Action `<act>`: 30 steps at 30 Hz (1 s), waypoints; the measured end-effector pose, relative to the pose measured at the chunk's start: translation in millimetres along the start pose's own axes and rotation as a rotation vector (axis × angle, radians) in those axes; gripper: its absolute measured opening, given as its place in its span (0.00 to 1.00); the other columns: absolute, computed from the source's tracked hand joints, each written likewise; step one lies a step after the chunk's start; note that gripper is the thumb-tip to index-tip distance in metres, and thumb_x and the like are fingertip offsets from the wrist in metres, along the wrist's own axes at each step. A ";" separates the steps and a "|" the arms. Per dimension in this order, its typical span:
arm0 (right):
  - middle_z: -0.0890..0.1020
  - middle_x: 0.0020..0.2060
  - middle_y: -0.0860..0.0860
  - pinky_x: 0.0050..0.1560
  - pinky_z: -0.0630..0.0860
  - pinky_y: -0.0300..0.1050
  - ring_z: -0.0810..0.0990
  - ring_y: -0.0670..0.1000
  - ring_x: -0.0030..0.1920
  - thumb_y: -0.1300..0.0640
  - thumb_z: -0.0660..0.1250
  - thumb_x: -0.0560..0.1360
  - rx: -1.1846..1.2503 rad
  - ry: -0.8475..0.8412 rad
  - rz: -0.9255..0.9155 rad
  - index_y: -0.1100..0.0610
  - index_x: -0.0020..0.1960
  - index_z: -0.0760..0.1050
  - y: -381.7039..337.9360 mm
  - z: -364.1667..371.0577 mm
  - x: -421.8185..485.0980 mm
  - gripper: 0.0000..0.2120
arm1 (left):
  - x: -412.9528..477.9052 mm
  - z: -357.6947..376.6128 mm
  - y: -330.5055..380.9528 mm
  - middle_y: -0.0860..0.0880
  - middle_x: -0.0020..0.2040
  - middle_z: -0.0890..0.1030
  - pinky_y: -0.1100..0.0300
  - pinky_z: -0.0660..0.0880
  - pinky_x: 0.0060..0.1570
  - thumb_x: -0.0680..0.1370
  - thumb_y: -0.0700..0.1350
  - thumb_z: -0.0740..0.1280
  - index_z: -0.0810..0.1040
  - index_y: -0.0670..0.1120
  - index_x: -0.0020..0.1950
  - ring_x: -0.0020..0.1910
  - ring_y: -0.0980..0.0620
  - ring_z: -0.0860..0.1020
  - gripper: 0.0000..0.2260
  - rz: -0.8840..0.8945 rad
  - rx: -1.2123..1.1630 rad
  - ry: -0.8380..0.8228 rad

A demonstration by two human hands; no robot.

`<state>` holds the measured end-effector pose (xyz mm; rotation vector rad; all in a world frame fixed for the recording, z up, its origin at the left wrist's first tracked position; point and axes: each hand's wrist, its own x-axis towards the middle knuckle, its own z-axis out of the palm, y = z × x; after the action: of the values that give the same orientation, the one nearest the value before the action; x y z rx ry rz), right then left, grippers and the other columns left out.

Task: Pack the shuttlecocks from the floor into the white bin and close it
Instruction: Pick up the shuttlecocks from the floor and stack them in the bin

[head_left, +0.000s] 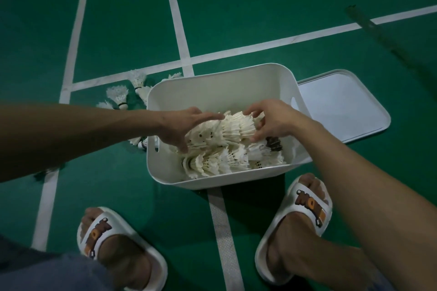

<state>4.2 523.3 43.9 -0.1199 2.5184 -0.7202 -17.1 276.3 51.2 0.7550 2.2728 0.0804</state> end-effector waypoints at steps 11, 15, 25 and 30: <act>0.78 0.59 0.52 0.54 0.76 0.46 0.79 0.51 0.48 0.58 0.82 0.61 0.025 -0.005 -0.021 0.50 0.63 0.76 2.2 13.0 1.2 0.33 | 13.0 13.1 14.8 0.44 0.71 0.66 0.53 0.74 0.56 0.77 0.36 0.66 0.49 0.62 0.77 0.62 0.46 0.71 0.39 0.044 0.062 0.066; 0.77 0.61 0.52 0.52 0.73 0.43 0.76 0.49 0.46 0.56 0.82 0.62 0.022 0.015 -0.034 0.49 0.67 0.74 6.7 15.3 0.6 0.35 | 15.8 13.0 14.6 0.44 0.68 0.68 0.55 0.75 0.52 0.76 0.36 0.67 0.50 0.62 0.76 0.59 0.47 0.72 0.39 0.042 0.055 0.097; 0.80 0.58 0.49 0.59 0.72 0.43 0.78 0.51 0.56 0.52 0.80 0.64 -0.040 0.053 -0.011 0.52 0.66 0.75 8.0 16.3 1.3 0.32 | 18.1 15.8 16.7 0.43 0.69 0.68 0.49 0.76 0.56 0.77 0.39 0.67 0.51 0.63 0.76 0.60 0.46 0.72 0.37 0.045 0.018 0.102; 0.80 0.58 0.48 0.57 0.72 0.43 0.77 0.49 0.53 0.50 0.81 0.62 0.002 0.061 -0.018 0.51 0.67 0.74 6.2 9.1 -1.0 0.35 | 18.4 15.0 13.1 0.43 0.72 0.66 0.56 0.75 0.49 0.77 0.42 0.68 0.49 0.63 0.76 0.53 0.50 0.73 0.37 0.067 -0.009 0.113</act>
<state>9.9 524.6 34.5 -0.1219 2.5776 -0.7439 -11.1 294.8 32.2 0.8409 2.3525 0.1681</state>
